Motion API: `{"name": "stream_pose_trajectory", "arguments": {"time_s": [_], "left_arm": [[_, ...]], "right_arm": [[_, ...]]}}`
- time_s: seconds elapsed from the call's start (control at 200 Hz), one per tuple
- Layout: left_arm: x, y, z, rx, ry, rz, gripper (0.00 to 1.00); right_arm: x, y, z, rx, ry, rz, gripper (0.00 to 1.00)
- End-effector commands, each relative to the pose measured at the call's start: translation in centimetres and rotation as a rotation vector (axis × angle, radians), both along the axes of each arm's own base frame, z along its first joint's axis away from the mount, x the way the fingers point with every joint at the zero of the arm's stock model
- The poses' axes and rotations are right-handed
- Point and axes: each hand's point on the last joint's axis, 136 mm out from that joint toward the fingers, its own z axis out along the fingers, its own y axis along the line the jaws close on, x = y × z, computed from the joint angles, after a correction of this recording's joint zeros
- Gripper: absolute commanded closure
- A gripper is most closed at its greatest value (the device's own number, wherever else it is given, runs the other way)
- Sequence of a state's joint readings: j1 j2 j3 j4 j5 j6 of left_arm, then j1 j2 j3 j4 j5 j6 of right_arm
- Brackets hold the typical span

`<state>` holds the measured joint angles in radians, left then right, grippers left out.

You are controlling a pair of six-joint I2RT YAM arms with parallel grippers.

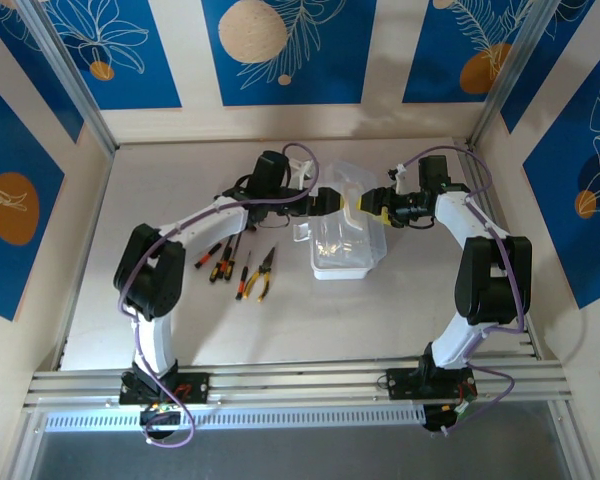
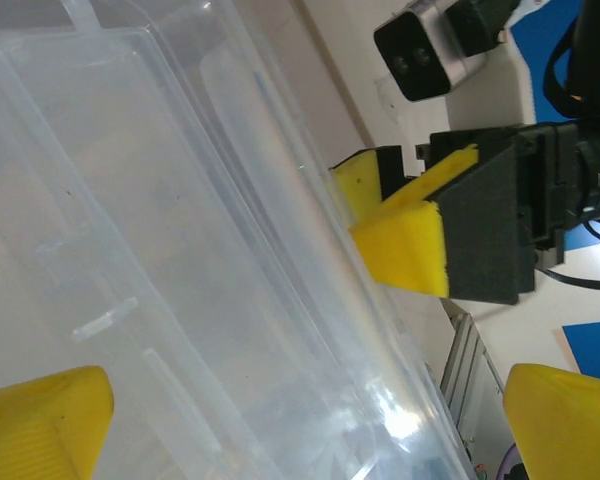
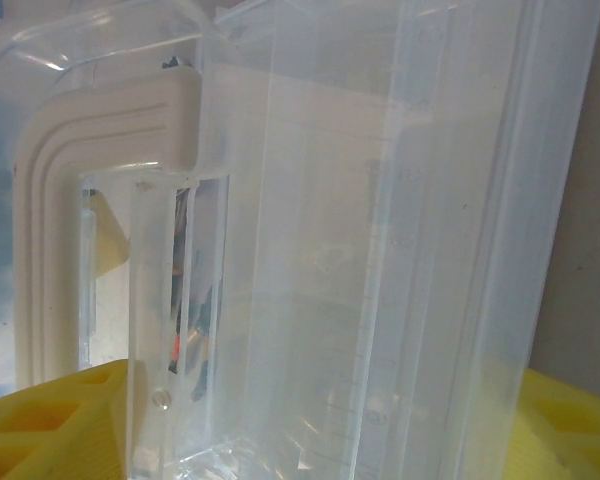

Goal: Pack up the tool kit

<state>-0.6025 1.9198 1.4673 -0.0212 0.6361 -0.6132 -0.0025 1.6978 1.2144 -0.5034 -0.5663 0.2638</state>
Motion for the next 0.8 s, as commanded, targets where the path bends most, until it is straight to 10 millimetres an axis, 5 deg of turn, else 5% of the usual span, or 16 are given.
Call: {"name": "stream_pose_trajectory", "arguments": {"time_s": [0.0,0.175,0.505,0.795], "left_arm": [[0.1,-1.4,1.3,-0.047,-0.019,-0.032,0.0],[0.2,-2.1,1.6,-0.058,-0.02,-0.037,0.0],[0.4,-3.7,3.5,-0.1,-0.033,-0.049,0.0],[0.5,-5.0,4.2,-0.114,-0.032,-0.063,0.0]], "right_arm": [[-0.3,0.8,3.5,0.078,-0.099,0.046,0.34],[-0.4,0.7,3.8,0.071,-0.102,0.049,0.28],[-0.1,-2.0,4.9,-0.097,-0.144,-0.064,0.0],[-2.6,-4.9,7.6,-0.305,-0.237,-0.153,0.01]]}}
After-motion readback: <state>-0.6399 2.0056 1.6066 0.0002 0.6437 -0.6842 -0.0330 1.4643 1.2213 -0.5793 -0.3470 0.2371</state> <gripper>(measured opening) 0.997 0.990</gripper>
